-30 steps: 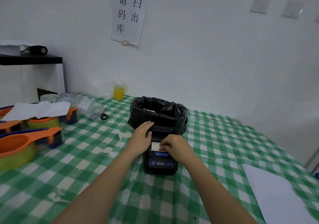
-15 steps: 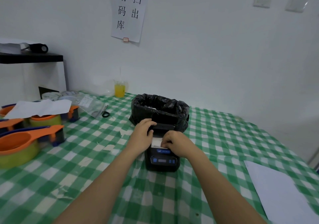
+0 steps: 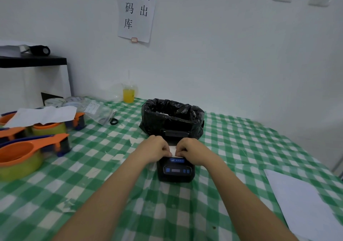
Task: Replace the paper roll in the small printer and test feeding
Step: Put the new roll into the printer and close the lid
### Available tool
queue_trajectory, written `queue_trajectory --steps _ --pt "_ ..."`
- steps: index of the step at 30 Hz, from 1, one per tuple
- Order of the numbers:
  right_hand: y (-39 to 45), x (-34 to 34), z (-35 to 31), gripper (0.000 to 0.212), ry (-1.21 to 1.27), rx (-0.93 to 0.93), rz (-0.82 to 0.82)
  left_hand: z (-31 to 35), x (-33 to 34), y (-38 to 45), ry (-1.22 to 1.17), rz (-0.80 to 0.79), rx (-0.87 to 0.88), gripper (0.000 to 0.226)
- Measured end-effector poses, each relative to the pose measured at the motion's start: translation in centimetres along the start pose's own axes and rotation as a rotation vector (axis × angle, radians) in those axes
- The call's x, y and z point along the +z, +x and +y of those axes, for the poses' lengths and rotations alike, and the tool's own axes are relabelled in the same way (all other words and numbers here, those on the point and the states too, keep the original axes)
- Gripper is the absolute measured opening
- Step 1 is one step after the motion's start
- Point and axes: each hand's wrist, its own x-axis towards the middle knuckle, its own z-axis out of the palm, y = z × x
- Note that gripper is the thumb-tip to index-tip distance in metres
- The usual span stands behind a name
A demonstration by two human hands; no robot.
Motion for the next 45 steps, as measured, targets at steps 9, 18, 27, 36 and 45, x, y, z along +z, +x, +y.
queue_trajectory --steps 9,18,27,36,45 --pt "-0.9 0.3 -0.1 0.018 0.126 -0.004 0.133 0.5 -0.1 -0.4 0.07 0.06 0.058 0.026" --pt "-1.8 1.3 -0.4 0.014 0.208 0.031 0.221 1.0 -0.2 -1.9 -0.032 0.134 0.039 0.026" --pt "-2.0 0.9 -0.5 0.007 0.168 0.032 0.25 -0.4 0.2 -0.3 -0.134 0.38 0.02 0.033" --pt "-1.6 0.8 -0.3 0.01 0.166 0.005 0.317 -0.3 0.2 1.7 -0.047 0.289 0.013 0.056" --pt "-1.5 0.1 -0.5 0.012 0.174 0.011 0.352 -0.7 0.7 -1.1 -0.106 0.388 0.131 0.048"
